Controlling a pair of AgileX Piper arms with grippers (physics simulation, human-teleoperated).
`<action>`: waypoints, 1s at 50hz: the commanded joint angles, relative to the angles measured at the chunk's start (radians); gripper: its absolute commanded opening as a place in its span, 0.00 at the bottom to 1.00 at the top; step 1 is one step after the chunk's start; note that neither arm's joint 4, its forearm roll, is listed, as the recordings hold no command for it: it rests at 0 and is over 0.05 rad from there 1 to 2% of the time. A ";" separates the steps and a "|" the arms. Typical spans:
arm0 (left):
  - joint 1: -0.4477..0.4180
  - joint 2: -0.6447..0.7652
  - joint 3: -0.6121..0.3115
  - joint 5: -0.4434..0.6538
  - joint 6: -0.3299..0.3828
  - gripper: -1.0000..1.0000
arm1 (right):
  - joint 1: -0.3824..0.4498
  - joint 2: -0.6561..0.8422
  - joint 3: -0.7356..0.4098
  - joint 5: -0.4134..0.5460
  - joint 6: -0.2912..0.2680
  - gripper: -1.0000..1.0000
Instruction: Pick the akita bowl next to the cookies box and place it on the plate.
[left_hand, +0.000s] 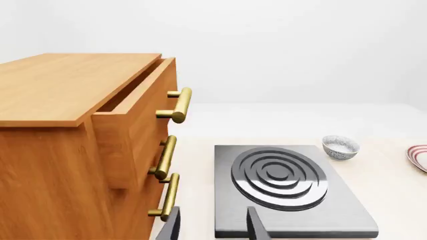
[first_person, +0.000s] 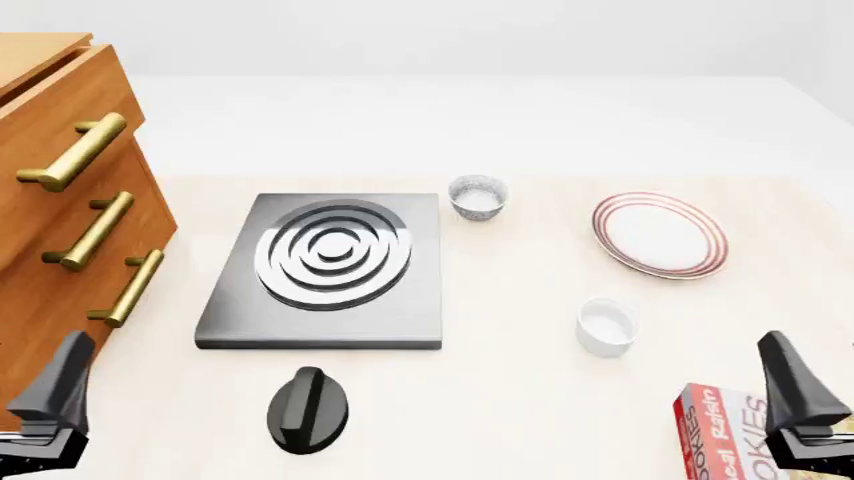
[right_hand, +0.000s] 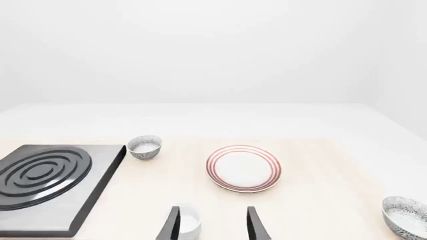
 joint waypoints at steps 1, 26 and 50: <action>0.000 0.005 -0.003 -0.001 0.000 1.00 | 0.005 0.002 -0.003 0.004 0.000 1.00; 0.000 0.005 -0.003 -0.001 0.000 1.00 | -0.023 0.018 -0.206 0.218 0.052 1.00; 0.000 0.005 -0.003 -0.001 0.000 1.00 | -0.123 0.306 -0.639 0.483 0.017 1.00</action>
